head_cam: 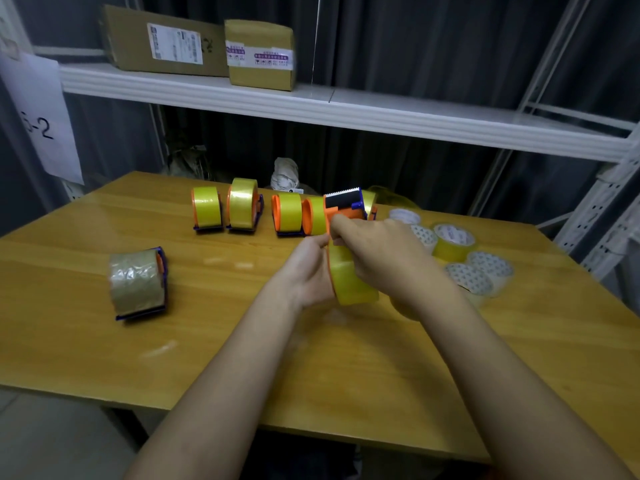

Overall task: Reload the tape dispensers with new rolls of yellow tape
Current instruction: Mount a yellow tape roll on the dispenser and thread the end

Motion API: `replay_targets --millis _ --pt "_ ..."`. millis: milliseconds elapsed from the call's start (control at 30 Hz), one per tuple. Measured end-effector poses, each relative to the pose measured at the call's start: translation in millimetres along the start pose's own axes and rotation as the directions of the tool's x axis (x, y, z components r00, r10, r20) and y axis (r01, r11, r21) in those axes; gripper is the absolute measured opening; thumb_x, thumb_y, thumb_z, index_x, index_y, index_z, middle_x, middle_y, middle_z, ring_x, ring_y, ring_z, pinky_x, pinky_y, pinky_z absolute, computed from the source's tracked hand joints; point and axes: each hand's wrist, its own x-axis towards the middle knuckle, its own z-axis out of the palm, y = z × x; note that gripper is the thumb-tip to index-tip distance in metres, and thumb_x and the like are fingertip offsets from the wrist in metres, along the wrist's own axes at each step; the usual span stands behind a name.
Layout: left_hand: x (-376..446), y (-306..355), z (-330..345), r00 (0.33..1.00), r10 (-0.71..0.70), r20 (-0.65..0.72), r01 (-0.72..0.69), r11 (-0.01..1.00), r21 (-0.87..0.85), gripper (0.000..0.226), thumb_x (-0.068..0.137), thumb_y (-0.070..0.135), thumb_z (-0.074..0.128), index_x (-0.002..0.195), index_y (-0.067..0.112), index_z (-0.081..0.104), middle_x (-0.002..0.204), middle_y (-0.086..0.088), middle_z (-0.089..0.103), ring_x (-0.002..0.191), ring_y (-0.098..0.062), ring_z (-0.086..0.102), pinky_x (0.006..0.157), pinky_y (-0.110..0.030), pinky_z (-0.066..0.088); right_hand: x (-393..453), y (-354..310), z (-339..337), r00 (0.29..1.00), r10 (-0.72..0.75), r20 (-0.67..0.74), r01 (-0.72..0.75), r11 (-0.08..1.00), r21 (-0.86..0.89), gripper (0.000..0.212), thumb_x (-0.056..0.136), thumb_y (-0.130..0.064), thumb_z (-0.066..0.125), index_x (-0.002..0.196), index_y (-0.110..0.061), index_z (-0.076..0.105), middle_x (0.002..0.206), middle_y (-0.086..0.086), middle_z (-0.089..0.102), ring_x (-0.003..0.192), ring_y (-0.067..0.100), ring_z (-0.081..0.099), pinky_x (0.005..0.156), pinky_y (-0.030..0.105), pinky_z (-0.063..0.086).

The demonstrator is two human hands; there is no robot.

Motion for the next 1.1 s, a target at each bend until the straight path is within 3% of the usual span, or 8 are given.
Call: replay_targets --millis 133,400,500,667,800,900,1000,1100 --pt "-1.4 6.2 6.1 0.999 -0.043 -0.017 0.043 0.999 0.024 0.032 0.095 0.019 0.030 0.090 0.006 0.059 0.083 -0.013 0.061 0.075 -0.028 0.061 0.073 -0.040 0.049 -1.3 -3.4 -1.8 0.999 -0.015 -0.034 0.013 0.998 -0.061 0.043 0.045 0.018 0.072 0.077 -0.005 0.056 0.052 0.006 0.055 0.032 0.025 0.048 0.041 0.017 0.008" --pt "-3.6 6.6 18.0 0.997 -0.034 -0.064 0.045 0.984 0.171 0.040 0.098 0.022 0.028 0.086 0.006 0.062 0.062 -0.010 0.067 0.050 -0.022 0.065 0.064 -0.036 0.047 -15.7 -7.5 -10.8 0.998 -0.024 -0.060 0.019 0.996 -0.087 0.027 0.055 0.013 0.064 0.076 -0.002 0.061 0.050 0.005 0.051 0.032 0.023 0.044 0.049 0.013 -0.001" --pt "1.8 -3.1 18.7 0.994 0.018 -0.107 0.005 0.979 0.205 0.046 0.101 0.034 0.027 0.094 0.007 0.064 0.074 -0.011 0.069 0.067 -0.025 0.068 0.069 -0.036 0.050 -22.5 -2.9 -19.2 1.000 0.024 0.001 -0.024 0.998 -0.055 0.022 0.075 0.006 0.056 0.093 -0.007 0.059 0.062 0.000 0.048 0.046 0.023 0.045 0.042 0.023 0.010" --pt "11.1 -11.7 13.3 0.957 0.167 -0.237 -0.074 0.931 0.359 0.057 0.101 0.051 0.023 0.114 0.011 0.062 0.105 -0.016 0.069 0.097 -0.029 0.065 0.084 -0.042 0.052 -12.6 27.9 -25.6 0.980 0.195 0.031 -0.197 0.959 0.205 0.008 0.096 -0.024 0.053 0.096 -0.020 0.060 0.082 -0.004 0.067 0.079 0.019 0.062 0.065 0.037 0.047" --pt "6.8 -13.6 12.5 0.954 0.262 -0.144 -0.121 0.779 0.615 0.066 0.097 0.059 0.014 0.141 0.018 0.042 0.142 0.000 0.044 0.132 -0.015 0.038 0.113 -0.040 0.028 -3.3 43.2 -18.1 0.973 0.229 0.030 -0.229 0.941 0.249 0.006 0.093 -0.023 0.056 0.091 -0.020 0.062 0.080 -0.002 0.067 0.078 0.021 0.062 0.067 0.040 0.050" --pt "-1.2 -18.5 10.1 0.952 0.301 -0.048 -0.172 0.661 0.731 0.060 0.100 0.052 0.008 0.141 0.023 0.041 0.141 0.003 0.044 0.135 -0.013 0.034 0.111 -0.033 0.027 3.5 64.5 -29.8 0.939 0.336 -0.079 -0.285 0.883 0.374 0.009 0.091 -0.014 0.060 0.085 -0.019 0.062 0.069 -0.010 0.058 0.080 0.017 0.055 0.069 0.032 0.044" --pt "-3.2 -16.0 8.0 0.955 0.292 -0.044 -0.171 0.670 0.722 0.063 0.098 0.055 0.008 0.150 0.024 0.024 0.155 0.003 0.026 0.143 -0.014 0.022 0.117 -0.034 0.017 9.4 68.4 -35.5 0.933 0.347 -0.091 -0.291 0.880 0.374 0.007 0.092 -0.014 0.059 0.086 -0.017 0.063 0.068 -0.014 0.054 0.081 0.014 0.050 0.068 0.030 0.040" --pt "-8.4 -8.6 6.4 0.965 0.260 -0.024 -0.161 0.666 0.728 0.057 0.099 0.054 0.016 0.145 0.024 0.033 0.145 0.009 0.037 0.134 -0.010 0.032 0.103 -0.026 0.025 7.5 67.8 -32.1 0.931 0.361 -0.052 -0.316 0.869 0.382 0.007 0.092 -0.020 0.060 0.088 -0.017 0.064 0.075 -0.008 0.061 0.077 0.013 0.055 0.067 0.034 0.047"
